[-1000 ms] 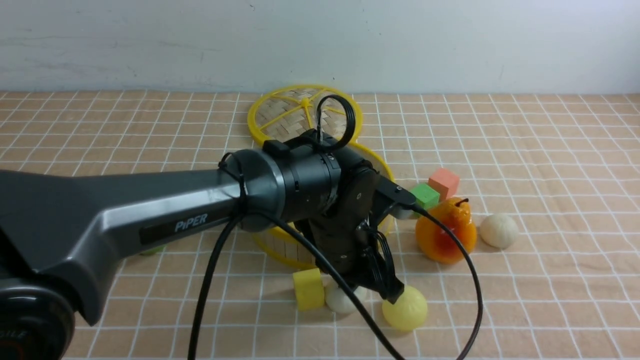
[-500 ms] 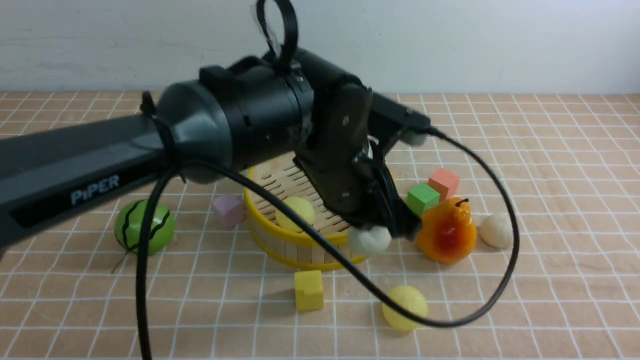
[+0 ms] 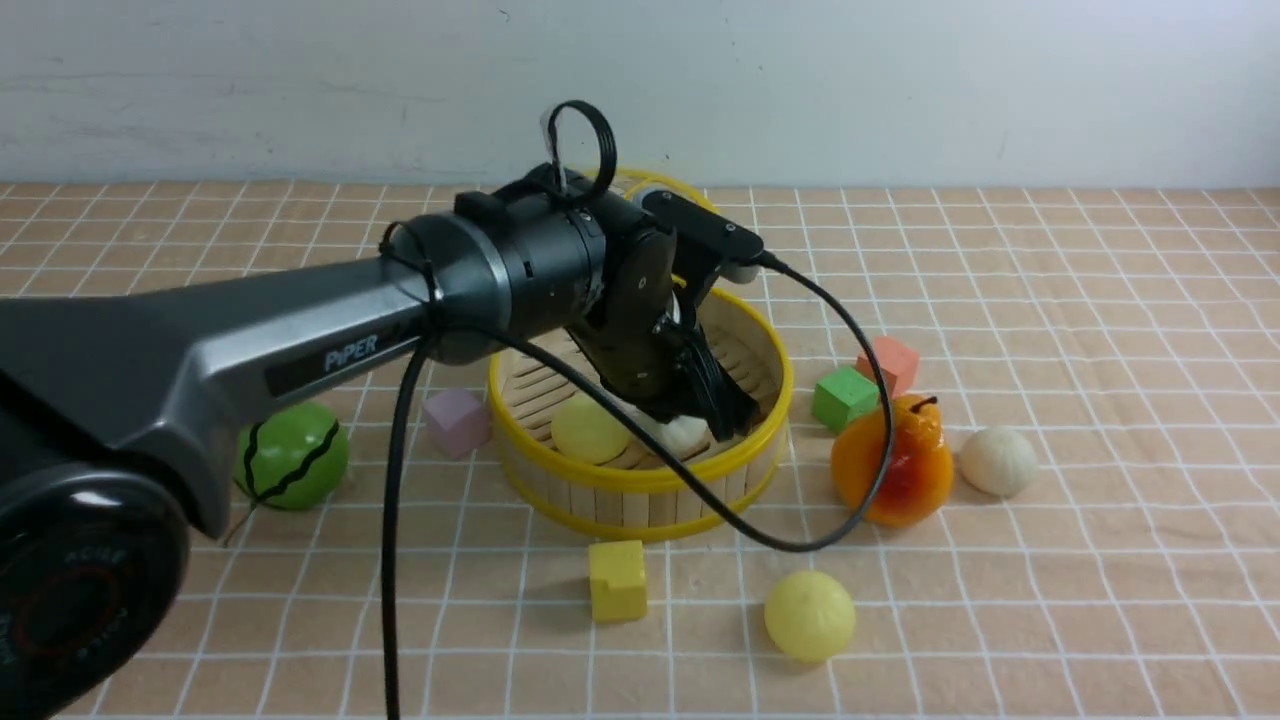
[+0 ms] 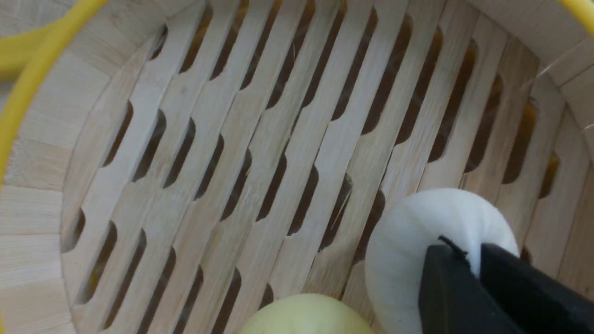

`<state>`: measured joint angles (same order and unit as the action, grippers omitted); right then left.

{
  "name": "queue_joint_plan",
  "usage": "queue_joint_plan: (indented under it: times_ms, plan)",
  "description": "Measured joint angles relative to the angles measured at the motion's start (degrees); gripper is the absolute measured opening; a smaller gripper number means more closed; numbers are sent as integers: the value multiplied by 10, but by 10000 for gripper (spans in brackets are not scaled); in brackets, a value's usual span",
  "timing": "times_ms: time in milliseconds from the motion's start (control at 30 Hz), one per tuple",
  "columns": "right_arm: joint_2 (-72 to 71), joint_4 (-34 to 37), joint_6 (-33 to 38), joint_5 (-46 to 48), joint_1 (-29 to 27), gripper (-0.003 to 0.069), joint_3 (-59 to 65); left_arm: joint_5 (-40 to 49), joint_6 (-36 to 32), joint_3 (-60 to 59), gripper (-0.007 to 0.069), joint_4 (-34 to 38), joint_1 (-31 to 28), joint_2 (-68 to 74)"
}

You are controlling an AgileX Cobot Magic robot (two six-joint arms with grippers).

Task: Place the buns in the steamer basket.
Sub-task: Use the left arm to put the steamed stuffed bun into the steamer, then use the right arm to grab a steamed stuffed bun

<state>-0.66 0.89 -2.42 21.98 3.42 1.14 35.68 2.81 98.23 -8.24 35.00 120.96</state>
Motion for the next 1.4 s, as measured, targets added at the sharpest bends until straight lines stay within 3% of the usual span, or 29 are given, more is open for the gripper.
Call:
queue_joint_plan:
  times_ms: [233, 333, 400, 567, 633, 767, 1067, 1200, 1233, 1400]
  plan:
    - [0, 0, 0, 0, 0, 241, 0, 30, 15, 0, 328, 10, 0, -10]
    - [0, 0, 0, 0, 0, 241, 0, 77, 22, 0, 363, 21, 0, -41]
    - [0, 0, 0, 0, 0, 241, 0, 101, 36, 0, 326, 28, 0, -91]
    - [0, 0, 0, 0, 0, 241, 0, 102, 46, -31, 47, 36, 0, -233]
    - [0, 0, 0, 0, 0, 241, 0, 84, 46, -77, -14, 37, 0, -302]
    - [0, 0, 0, 0, 0, 241, 0, 34, 48, -180, -13, 50, 0, -406]
    - [0, 4, -5, -3, 0, 241, 0, -185, 48, -597, -13, 139, 0, -735]
    - [0, 70, -54, -50, 0, 241, 5, -247, 48, -710, -13, 141, 0, -850]
    - [0, 125, -95, -96, 0, 241, 5, -277, 48, -762, -13, 141, 0, -911]
    - [0, 242, -165, -185, 0, 241, 5, -316, 48, -866, -13, 143, 0, -1060]
